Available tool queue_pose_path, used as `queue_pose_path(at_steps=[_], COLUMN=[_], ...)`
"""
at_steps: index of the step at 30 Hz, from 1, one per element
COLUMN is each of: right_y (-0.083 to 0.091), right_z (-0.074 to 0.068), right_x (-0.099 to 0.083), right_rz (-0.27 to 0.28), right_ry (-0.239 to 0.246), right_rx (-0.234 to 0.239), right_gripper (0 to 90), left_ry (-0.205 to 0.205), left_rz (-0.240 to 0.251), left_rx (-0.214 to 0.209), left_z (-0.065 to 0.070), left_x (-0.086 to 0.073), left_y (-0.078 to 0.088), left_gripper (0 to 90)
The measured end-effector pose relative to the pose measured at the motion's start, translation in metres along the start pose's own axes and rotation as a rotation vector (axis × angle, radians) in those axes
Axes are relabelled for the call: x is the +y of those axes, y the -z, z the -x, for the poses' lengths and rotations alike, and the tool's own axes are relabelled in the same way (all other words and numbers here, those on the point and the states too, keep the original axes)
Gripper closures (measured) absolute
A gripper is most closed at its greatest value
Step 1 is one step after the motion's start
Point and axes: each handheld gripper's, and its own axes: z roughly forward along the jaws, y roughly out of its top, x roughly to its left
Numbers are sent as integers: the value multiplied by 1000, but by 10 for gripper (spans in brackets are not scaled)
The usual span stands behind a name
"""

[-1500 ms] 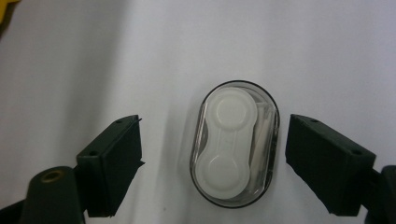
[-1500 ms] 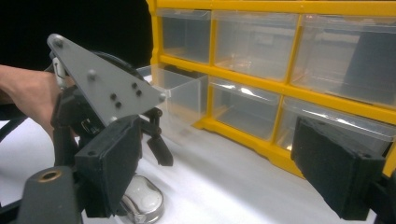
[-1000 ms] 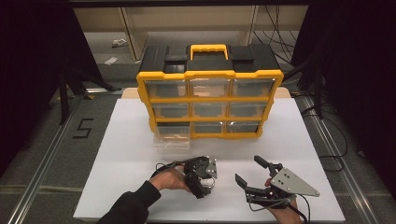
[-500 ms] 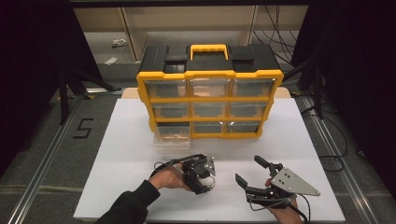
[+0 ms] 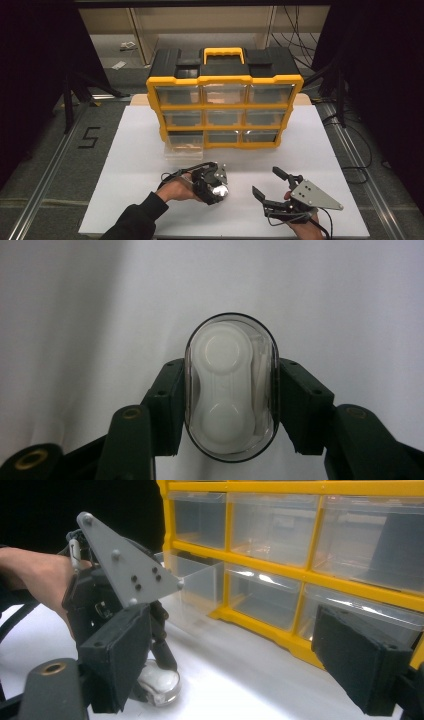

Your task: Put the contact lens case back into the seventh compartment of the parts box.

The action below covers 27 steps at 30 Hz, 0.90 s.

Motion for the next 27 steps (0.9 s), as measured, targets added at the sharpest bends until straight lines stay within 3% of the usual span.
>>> queue_pose_path(at_steps=[3,4,5,8,11,13,18,20,27], right_y=[0,0,0,1,0,0,1,1,1], right_z=[0,0,0,0,-1,-1,-1,-1,-1], right_x=[0,0,0,0,0,0,0,0,0], right_rz=[1,1,0,-2,1,2,4,3,3], right_ry=[0,0,1,2,2,1,5,6,6], right_rx=[0,0,0,-1,0,0,1,1,0], right_gripper=[173,173,173,173,173,173,173,173,174], left_ry=[1,-24,1,9,-13,9,9,42,57], left_rz=[7,-8,21,28,8,29,36,75,108], left_rx=[4,8,7,19,48,51,74,97,127], left_z=[0,-2,1,2,1,3,3,4,1], left_x=[0,0,0,-1,-1,-2,-6,-9,-12], left_y=[2,5,5,8,11,13,20,24,35], left_gripper=[493,493,493,493,493,493,493,493,493])
